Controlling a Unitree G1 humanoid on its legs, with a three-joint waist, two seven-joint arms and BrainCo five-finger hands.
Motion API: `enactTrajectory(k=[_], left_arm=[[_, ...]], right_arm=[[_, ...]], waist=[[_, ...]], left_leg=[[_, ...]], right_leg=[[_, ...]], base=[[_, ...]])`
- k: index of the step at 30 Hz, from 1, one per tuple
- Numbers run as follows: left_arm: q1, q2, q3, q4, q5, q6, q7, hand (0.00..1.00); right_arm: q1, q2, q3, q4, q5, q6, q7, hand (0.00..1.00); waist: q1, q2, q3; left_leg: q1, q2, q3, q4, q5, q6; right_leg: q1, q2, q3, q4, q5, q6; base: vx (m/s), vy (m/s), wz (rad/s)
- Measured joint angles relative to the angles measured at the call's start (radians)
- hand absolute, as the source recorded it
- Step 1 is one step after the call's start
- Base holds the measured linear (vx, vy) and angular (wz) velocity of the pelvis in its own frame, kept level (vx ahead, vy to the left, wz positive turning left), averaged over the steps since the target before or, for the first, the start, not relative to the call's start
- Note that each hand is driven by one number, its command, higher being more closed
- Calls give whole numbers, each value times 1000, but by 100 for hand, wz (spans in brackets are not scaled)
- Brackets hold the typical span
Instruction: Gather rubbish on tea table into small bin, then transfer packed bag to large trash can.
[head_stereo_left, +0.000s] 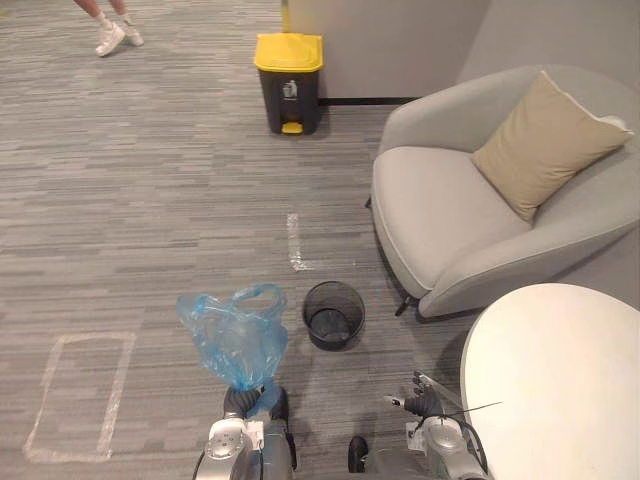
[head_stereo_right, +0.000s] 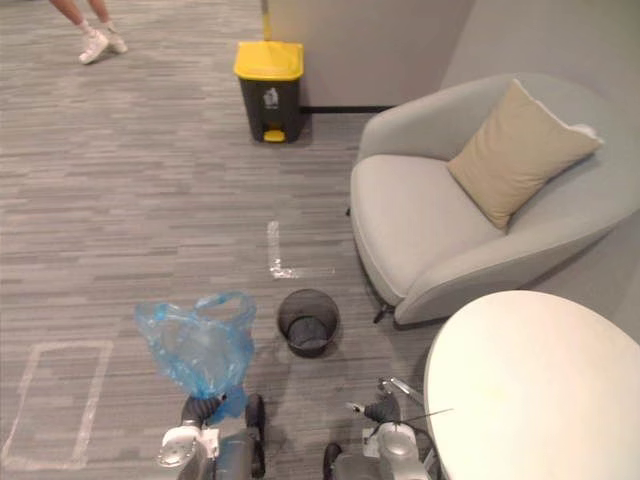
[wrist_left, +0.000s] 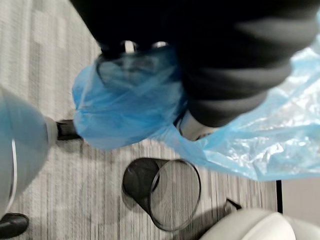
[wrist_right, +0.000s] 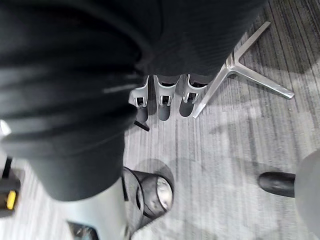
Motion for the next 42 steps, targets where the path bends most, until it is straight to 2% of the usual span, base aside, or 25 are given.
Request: enactTrajectory(k=[1, 3, 6, 7, 8, 11, 15, 16, 18, 19, 20, 21, 23, 25, 26, 27, 28, 29, 30, 32, 33, 36, 37, 38, 42], left_arm=[[0, 0, 0, 0, 0, 0, 0, 100], [0, -2, -12, -1, 0, 0, 0, 100], [-13, 2, -29, 0, 0, 0, 0, 100], [-22, 3, -31, 2, 1, 0, -1, 100], [-33, 23, -42, 17, 1, 0, 0, 100], [-30, 67, -79, 39, 2, 2, -1, 100], [-20, 86, -76, 39, 6, 2, -1, 100], [-7, 88, -75, 39, 11, 2, -1, 100], [14, 85, -75, 38, 20, 2, -2, 100], [24, 87, -75, 38, 21, 2, -2, 100], [29, 89, -75, 35, 21, 3, 0, 100], [31, 90, -73, 35, 21, 4, 1, 100], [32, 99, -75, 36, 21, 5, 1, 100], [13, 121, -74, 38, 20, 5, 2, 100], [9, 120, -74, 39, 20, 5, 2, 100], [-11, 119, -74, 39, 20, 5, 1, 100], [-12, 119, -74, 39, 20, 5, 1, 100], [-26, 119, -74, 39, 20, 5, 1, 100], [-29, 118, -76, 39, 20, 5, 1, 100], [-28, 98, -73, 43, 21, 4, 0, 100], [-27, 94, -72, 35, 21, 3, 1, 100], [-8, 51, -58, 12, 21, 3, -3, 100], [9, 27, -36, -8, 20, 3, -5, 100], [16, 4, -27, -27, 16, 3, -7, 100], [6, -13, -26, -60, 2, 0, -12, 100]], right_arm=[[0, 0, 0, 0, 0, 0, 0, 0], [5, -3, -18, -3, 0, 0, -2, 0], [22, -2, -29, -1, -1, 0, -1, 0], [20, -5, -40, 0, -1, 0, 0, 0], [20, 16, -46, 4, -1, 1, 1, 0], [28, 24, -52, 16, -2, 1, 1, 0], [22, 23, -56, 63, -22, 4, 2, 0], [19, 19, -57, 78, -36, 6, 3, 0], [31, 19, -58, 81, -37, 13, 6, 0], [40, 19, -58, 82, -37, 14, 8, 0], [44, 17, -57, 85, -37, 16, 9, 0], [40, 17, -57, 86, -37, 18, 9, 0], [33, 18, -58, 79, -37, 13, 11, 0], [28, 18, -55, 84, -36, 11, 10, 0], [29, 16, -56, 85, -36, 11, 9, 0], [28, 12, -61, 86, -33, 8, 8, 0], [28, 11, -62, 86, -33, 8, 8, 0], [28, 10, -75, 85, -34, 8, 8, 0], [29, 10, -81, 85, -34, 8, 8, 0], [28, 5, -110, 72, -34, 8, 10, 0], [25, 4, -114, 70, -35, 10, 11, 0], [46, 8, -111, 23, -34, 18, 13, 0], [65, 11, -98, -9, -34, 22, 13, 0], [70, 22, -95, -29, -33, 21, 12, 0], [60, 31, -96, -49, -32, 20, 10, 0]], waist=[[1, -1, 0], [-5, -11, 4], [-14, -2, -1], [-19, 4, -1], [-16, -21, -4], [-36, -43, -20], [-33, -44, -22], [-34, -47, -23], [-40, -57, -27], [-47, -66, -32], [-51, -67, -26], [-52, -63, -23], [-76, -49, -11], [-86, -65, -11], [-88, -65, -11], [-97, -60, -7], [-98, -60, -7], [-105, -61, -7], [-109, -61, -6], [-134, -38, -6], [-129, -27, -6], [-123, 13, 16], [-107, 13, 19], [-86, 9, 22], [-38, -13, 24]], left_leg=[[-5, 1, 6, 21, -4, 5], [7, 18, 91, 235, -111, 49], [69, 83, 212, 273, -222, 39], [77, 72, 222, 227, -235, 26], [85, 21, 211, 173, -211, 30], [122, -75, 170, 77, -172, 61], [124, -130, 136, 69, -194, 88], [131, -150, 133, 77, -213, 98], [140, -177, 129, 98, -240, 108], [142, -193, 114, 111, -260, 115], [158, -198, 103, 111, -272, 130], [170, -199, 96, 107, -273, 133], [214, -176, 51, 100, -287, 140], [287, -161, 27, 40, -295, 131], [300, -160, 25, 29, -296, 130], [351, -158, 18, -5, -304, 108], [353, -159, 18, -6, -304, 105], [386, -169, 10, -20, -318, 87], [407, -173, 4, -26, -321, 81], [468, -150, -30, -16, -354, 26], [460, -133, -25, 14, -357, 20], [340, -40, 70, 467, -306, -47], [272, 28, 101, 698, -279, -31], [215, 84, 142, 821, -327, 15], [63, 140, 135, 731, -375, 55]], right_leg=[[-3, -4, -5, 1, 4, 1], [-3, -51, -66, 13, 9, 7], [-2, -89, -159, 8, 21, 43], [-1, -93, -182, 8, 19, 67], [2, -121, -197, -5, 27, 85], [38, -176, -202, -39, 33, 104], [54, -212, -207, -21, 18, 142], [45, -238, -208, 27, -22, 149], [29, -275, -192, 108, -84, 140], [18, -297, -177, 185, -117, 85], [-26, -307, -135, 308, -96, 18], [-64, -309, -106, 386, -68, 12], [-136, -261, -43, 506, -100, 41], [-200, -163, -72, 425, -130, 53], [-210, -150, -84, 393, -126, 52], [-242, -86, -138, 203, -50, 48], [-243, -82, -140, 188, -42, 48], [-249, -53, -143, 71, 37, 42], [-250, -43, -142, 45, 63, 32], [-222, -9, -134, 44, 180, -45], [-207, -4, -147, 49, 173, -56], [-83, 28, -154, 37, 100, -73], [-10, 39, -115, 22, 58, -72], [47, 42, -76, 18, 27, -69], [117, 18, 34, -5, -8, -38]], base=[[-157, 63, 87], [-97, 81, 78], [-77, 196, 99], [-73, 283, 93], [-45, 191, 66], [-18, 212, 66], [3, 137, 36], [45, 106, 31], [83, 94, 32], [149, 65, 26], [162, 67, 17], [229, 90, 25], [237, 52, 32], [275, -25, 28], [403, -36, 23], [286, -21, 11], [490, -33, 22], [375, -31, 21], [606, -60, 44], [563, -83, 56], [563, -108, 43], [583, -99, -7], [624, -1, -68], [506, 9, -73], [436, 121, -93]])
